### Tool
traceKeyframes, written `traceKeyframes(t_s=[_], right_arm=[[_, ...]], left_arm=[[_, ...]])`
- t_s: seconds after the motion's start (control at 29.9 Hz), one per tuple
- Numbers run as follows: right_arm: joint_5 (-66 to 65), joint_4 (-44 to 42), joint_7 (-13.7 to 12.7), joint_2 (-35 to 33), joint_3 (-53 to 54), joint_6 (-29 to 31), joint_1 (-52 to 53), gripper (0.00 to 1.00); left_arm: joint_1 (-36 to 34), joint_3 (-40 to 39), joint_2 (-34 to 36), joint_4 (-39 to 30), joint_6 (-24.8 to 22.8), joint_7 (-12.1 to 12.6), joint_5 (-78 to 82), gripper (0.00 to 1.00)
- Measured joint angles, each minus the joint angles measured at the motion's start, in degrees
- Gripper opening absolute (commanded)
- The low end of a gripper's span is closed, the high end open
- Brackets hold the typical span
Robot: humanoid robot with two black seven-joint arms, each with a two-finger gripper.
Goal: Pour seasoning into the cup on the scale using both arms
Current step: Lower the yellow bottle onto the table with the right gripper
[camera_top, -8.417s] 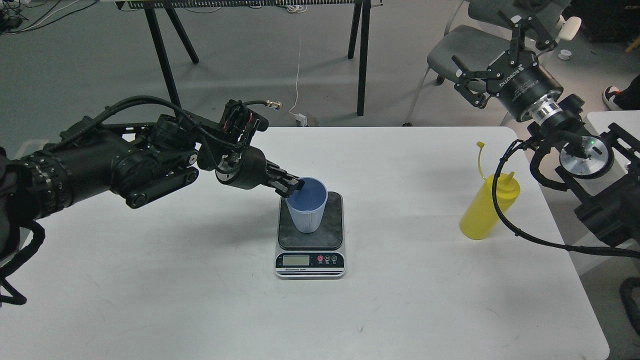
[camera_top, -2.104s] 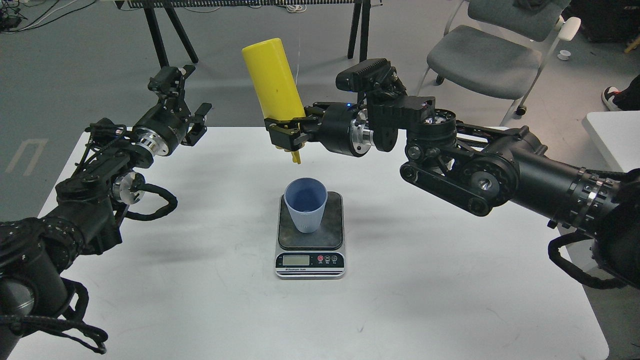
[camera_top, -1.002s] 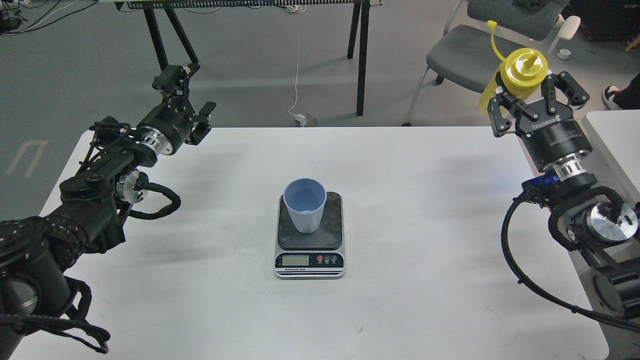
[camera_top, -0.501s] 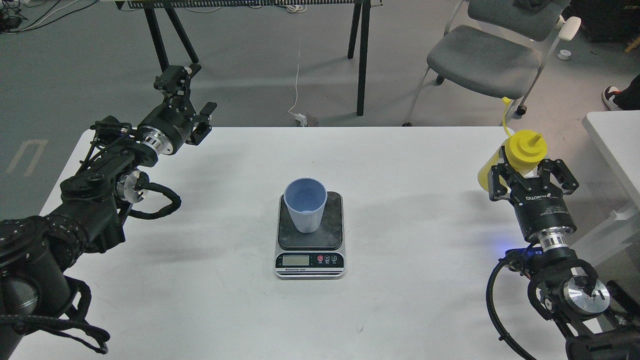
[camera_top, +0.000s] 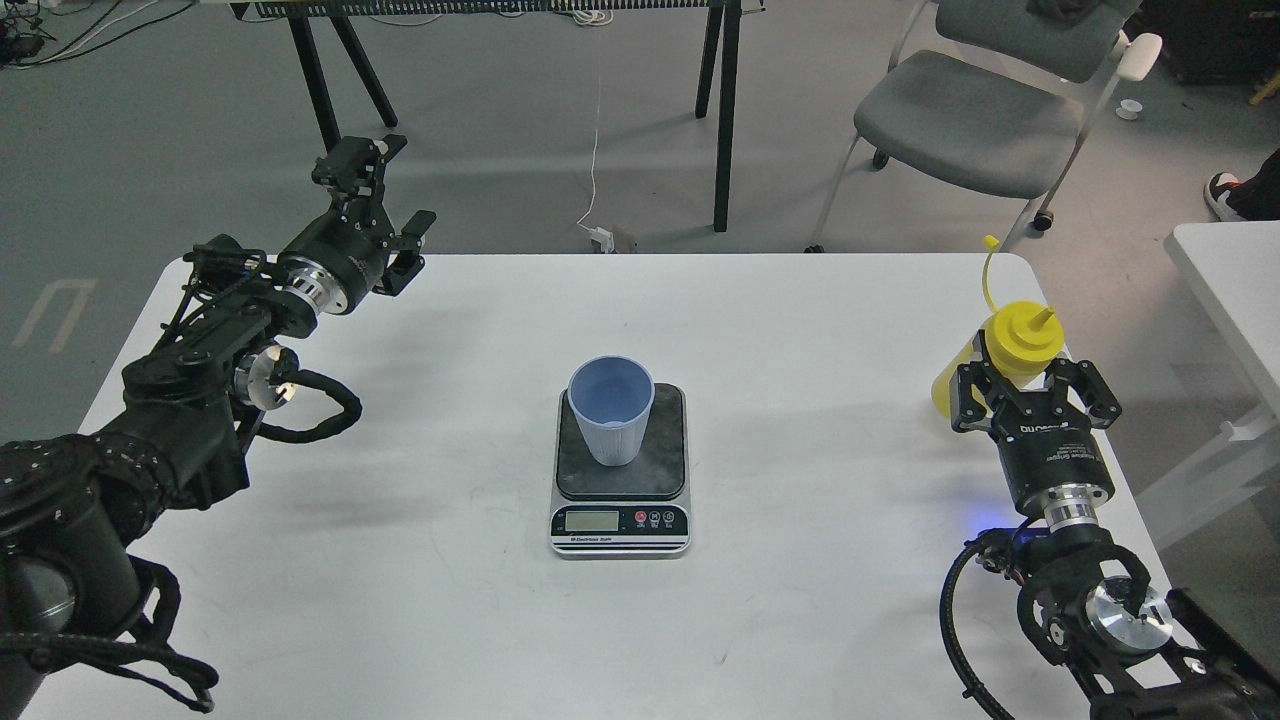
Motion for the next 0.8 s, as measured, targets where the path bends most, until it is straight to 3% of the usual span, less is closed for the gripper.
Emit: traceKeyframes(t_s=[0.8], right_arm=[[-1.6,-3.5,2.1,2.5,-0.5,0.0,-1.3,0.54]], left_arm=[[-0.1,0.0,-0.3,-0.1,0.0,0.0,0.0,0.95]])
